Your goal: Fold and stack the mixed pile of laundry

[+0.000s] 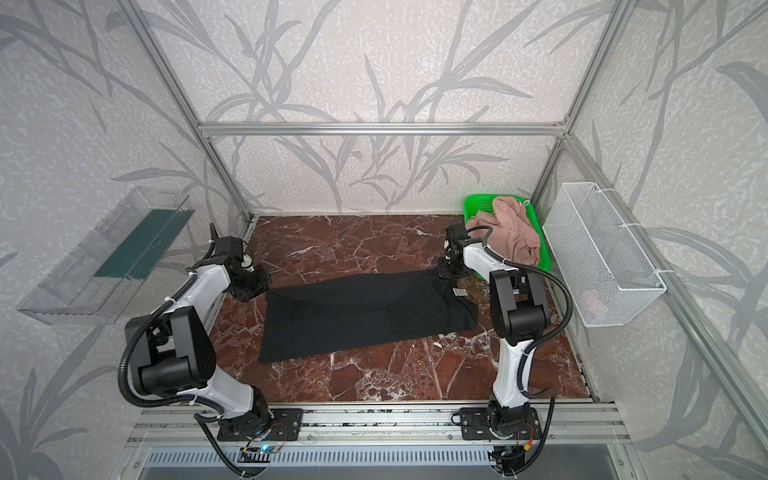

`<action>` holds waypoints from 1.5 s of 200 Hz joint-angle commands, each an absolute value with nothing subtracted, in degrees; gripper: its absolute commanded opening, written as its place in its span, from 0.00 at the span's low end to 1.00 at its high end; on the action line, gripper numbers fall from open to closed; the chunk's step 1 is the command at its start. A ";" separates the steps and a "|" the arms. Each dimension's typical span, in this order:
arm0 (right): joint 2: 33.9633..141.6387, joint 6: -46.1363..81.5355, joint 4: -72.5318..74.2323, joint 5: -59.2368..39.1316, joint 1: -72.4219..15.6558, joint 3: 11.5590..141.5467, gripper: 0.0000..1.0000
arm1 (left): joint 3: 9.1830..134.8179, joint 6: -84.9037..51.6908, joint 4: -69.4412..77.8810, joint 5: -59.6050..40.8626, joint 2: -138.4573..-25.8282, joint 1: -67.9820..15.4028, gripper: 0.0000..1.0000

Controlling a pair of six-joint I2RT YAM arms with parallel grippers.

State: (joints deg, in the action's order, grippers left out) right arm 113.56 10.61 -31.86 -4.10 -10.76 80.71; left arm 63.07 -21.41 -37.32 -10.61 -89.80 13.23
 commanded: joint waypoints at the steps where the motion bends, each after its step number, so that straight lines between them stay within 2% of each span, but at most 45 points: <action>1: 114.54 9.52 -34.28 -4.13 -10.33 80.75 0.04 | 62.44 -22.59 -40.43 -2.60 -86.95 11.00 0.08; 17: 113.33 8.97 -35.34 -4.23 -10.37 80.80 0.09 | 62.75 -22.70 -42.59 -2.06 -85.79 10.52 0.13; 44: 111.46 8.42 -36.56 -4.46 -10.37 80.68 0.17 | 62.41 -22.68 -44.88 -2.76 -81.04 10.29 0.30; 86: 111.55 8.22 -37.02 -5.25 -10.37 80.42 0.21 | 61.45 -22.56 -48.25 -10.43 -78.54 10.20 0.40; 114: 111.51 8.19 -36.89 -5.54 -10.46 79.89 0.21 | 59.29 -26.10 -44.95 -6.75 -81.99 10.24 0.44; 142: 111.10 8.29 -36.86 -5.80 -10.54 79.53 0.21 | 60.97 -31.14 -41.83 -7.04 -89.39 10.20 0.44; 160: 110.74 8.32 -36.61 -5.91 -10.55 79.04 0.21 | 62.56 -34.60 -40.38 -7.21 -93.38 10.20 0.38; 184: 110.52 8.28 -36.39 -5.89 -10.59 78.49 0.21 | 63.46 -39.25 -38.45 -7.25 -96.97 10.20 0.35; 252: 110.94 7.84 -35.99 -5.91 -10.55 77.77 0.20 | 60.93 -46.63 -31.45 -6.53 -99.36 10.28 0.35; 300: 111.70 7.74 -35.60 -6.11 -10.56 77.92 0.20 | 61.76 -48.62 -31.61 -5.45 -101.53 10.46 0.34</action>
State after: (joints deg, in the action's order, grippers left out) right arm 112.55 8.27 -35.05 -5.50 -10.70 78.52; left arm 61.69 -46.02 -31.83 -7.16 -99.11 10.24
